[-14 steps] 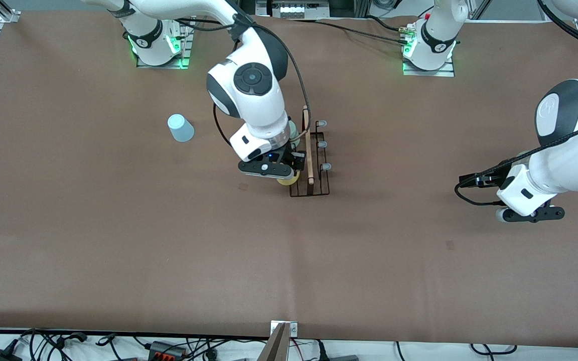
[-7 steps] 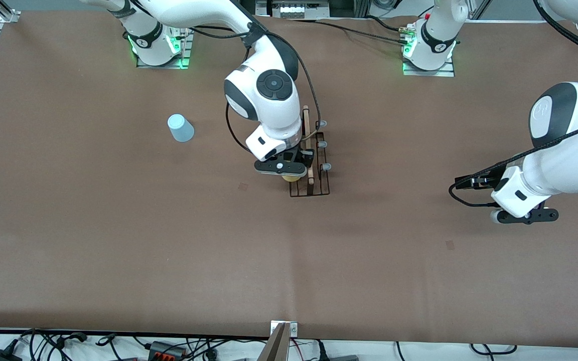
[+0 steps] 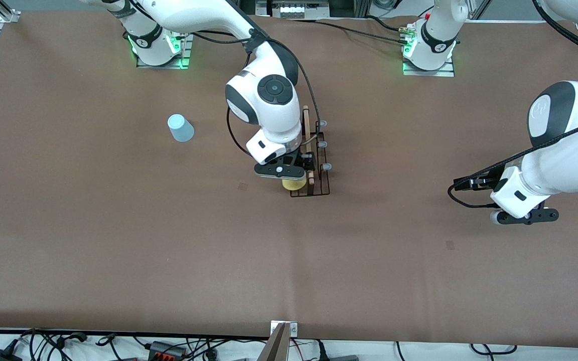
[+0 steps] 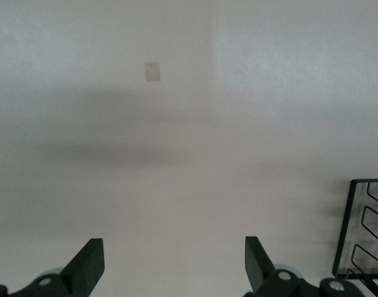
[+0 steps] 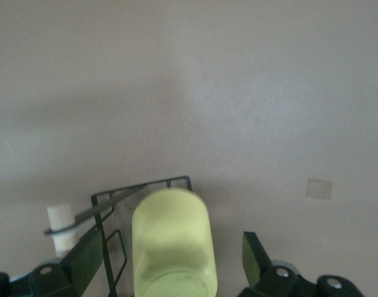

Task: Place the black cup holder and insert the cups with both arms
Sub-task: 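Release the yellow cup and withdraw the right gripper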

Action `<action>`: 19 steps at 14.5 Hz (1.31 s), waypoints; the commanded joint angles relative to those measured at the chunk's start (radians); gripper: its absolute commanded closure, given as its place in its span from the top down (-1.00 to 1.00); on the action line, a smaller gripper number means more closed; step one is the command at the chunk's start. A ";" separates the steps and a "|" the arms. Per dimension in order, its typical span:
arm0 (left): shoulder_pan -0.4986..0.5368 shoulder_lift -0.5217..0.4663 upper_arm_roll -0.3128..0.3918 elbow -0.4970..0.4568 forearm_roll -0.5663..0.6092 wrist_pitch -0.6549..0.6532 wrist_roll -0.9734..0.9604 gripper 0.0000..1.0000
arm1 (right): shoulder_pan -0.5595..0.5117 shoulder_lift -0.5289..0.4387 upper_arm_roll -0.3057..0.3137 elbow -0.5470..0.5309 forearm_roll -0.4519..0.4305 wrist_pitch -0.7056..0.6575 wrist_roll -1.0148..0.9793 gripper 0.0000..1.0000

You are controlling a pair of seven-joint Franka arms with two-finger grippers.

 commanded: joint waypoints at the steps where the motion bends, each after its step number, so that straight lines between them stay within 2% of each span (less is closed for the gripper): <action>1: -0.001 -0.004 0.001 0.001 -0.001 0.038 -0.011 1.00 | -0.055 -0.099 -0.006 -0.014 0.000 -0.081 -0.032 1.00; 5: -0.003 -0.003 0.001 -0.004 -0.003 0.037 -0.015 1.00 | -0.243 -0.303 -0.002 -0.082 0.020 -0.277 -0.226 1.00; 7: -0.001 -0.004 0.001 -0.004 -0.001 0.037 -0.015 1.00 | -0.370 -0.387 -0.002 -0.088 0.022 -0.394 -0.422 1.00; 9: -0.001 -0.003 0.002 -0.001 -0.001 0.040 -0.015 1.00 | -0.484 -0.453 -0.002 -0.088 0.051 -0.469 -0.593 1.00; 12: 0.002 -0.001 0.002 -0.002 -0.003 0.040 -0.017 1.00 | -0.662 -0.519 -0.008 -0.088 0.086 -0.534 -0.736 1.00; 13: 0.002 -0.003 0.001 -0.004 -0.003 0.040 -0.017 1.00 | -0.697 -0.536 -0.012 -0.087 0.101 -0.545 -0.774 1.00; 16: 0.005 -0.010 0.001 -0.005 -0.004 0.028 -0.015 1.00 | -0.718 -0.594 -0.098 -0.085 0.115 -0.572 -0.813 1.00; 19: -0.006 -0.012 -0.023 -0.008 -0.004 0.025 -0.046 1.00 | -0.715 -0.605 -0.123 -0.085 0.132 -0.624 -0.845 1.00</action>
